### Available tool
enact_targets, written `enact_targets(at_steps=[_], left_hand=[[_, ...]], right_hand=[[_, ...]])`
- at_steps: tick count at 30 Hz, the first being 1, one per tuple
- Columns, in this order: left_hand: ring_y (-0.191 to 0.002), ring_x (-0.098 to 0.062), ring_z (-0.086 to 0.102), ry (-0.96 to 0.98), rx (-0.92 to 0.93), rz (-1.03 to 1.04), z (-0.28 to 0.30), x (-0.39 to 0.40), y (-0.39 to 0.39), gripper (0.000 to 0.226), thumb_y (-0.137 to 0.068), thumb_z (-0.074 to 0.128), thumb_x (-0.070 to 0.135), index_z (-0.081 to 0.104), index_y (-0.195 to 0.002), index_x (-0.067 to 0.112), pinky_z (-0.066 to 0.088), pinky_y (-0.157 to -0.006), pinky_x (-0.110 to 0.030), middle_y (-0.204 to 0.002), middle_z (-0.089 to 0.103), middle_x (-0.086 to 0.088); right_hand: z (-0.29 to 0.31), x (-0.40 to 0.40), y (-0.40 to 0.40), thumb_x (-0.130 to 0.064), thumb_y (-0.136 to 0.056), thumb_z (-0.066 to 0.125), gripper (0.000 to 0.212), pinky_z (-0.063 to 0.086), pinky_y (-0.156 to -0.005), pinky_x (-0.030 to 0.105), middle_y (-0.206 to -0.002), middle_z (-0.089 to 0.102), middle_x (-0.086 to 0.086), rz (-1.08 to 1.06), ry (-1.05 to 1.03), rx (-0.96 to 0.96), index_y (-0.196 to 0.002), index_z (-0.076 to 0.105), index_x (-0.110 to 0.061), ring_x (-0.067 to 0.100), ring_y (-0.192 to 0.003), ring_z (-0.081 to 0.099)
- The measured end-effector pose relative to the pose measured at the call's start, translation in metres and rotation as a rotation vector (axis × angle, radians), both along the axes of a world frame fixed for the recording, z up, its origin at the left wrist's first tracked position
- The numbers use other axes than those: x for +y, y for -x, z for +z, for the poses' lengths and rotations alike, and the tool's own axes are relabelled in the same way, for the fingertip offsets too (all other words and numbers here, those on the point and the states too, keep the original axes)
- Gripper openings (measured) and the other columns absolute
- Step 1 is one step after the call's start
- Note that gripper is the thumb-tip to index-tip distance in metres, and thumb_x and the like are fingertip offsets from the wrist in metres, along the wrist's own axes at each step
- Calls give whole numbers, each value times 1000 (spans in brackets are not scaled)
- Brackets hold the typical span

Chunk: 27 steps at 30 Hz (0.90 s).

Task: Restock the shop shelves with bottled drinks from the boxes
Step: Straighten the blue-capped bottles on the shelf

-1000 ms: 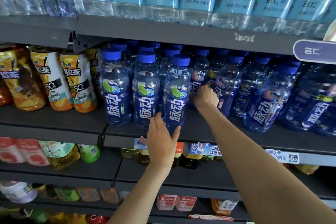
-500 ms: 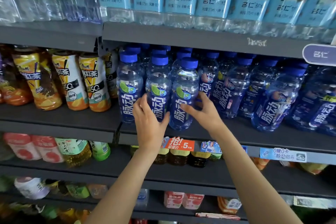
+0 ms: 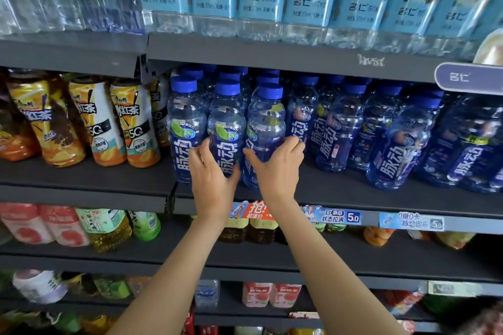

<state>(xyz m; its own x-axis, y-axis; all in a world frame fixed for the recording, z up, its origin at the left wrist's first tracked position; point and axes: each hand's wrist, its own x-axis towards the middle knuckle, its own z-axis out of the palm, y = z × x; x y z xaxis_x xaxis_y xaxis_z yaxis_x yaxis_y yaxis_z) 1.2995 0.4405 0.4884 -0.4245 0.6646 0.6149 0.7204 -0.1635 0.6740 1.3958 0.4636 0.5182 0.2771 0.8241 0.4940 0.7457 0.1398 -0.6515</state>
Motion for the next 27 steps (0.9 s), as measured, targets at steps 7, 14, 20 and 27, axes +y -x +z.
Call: enact_targets(at_steps=[7,14,20,27], left_hand=[[-117,-25,44,23,15,-59,2,-5,5,66,-81,70,22,35,-135,3,42,-89,-31,-126,41,-14],[-106,-30,52,-108,124,-108,-4,-26,-8,46,-79,65,5,46,-120,-1,49,-88,-41,-114,47,-17],[-116,-27,45,66,127,-136,-6,-14,-47,70,-79,70,31,36,-133,1,42,-93,-37,-124,46,-16],[-106,-30,51,126,167,28,-18,2,-59,68,-74,74,34,45,-125,-1,46,-82,-38,-114,50,-17]], right_hand=[[1,-3,12,-59,-74,65,76,41,-86,37,-120,40,11,-141,55,-10,-120,36,-5,28,-112,44],[4,-6,-37,-51,-74,68,83,38,-96,41,-128,39,13,170,2,164,-133,34,-4,27,-118,40],[10,35,-115,-33,-78,72,81,34,-102,41,-135,33,24,-100,67,315,-133,28,7,37,-126,35],[16,69,-130,-31,-75,76,85,33,-102,42,-138,32,24,-210,143,181,-134,27,5,38,-128,34]])
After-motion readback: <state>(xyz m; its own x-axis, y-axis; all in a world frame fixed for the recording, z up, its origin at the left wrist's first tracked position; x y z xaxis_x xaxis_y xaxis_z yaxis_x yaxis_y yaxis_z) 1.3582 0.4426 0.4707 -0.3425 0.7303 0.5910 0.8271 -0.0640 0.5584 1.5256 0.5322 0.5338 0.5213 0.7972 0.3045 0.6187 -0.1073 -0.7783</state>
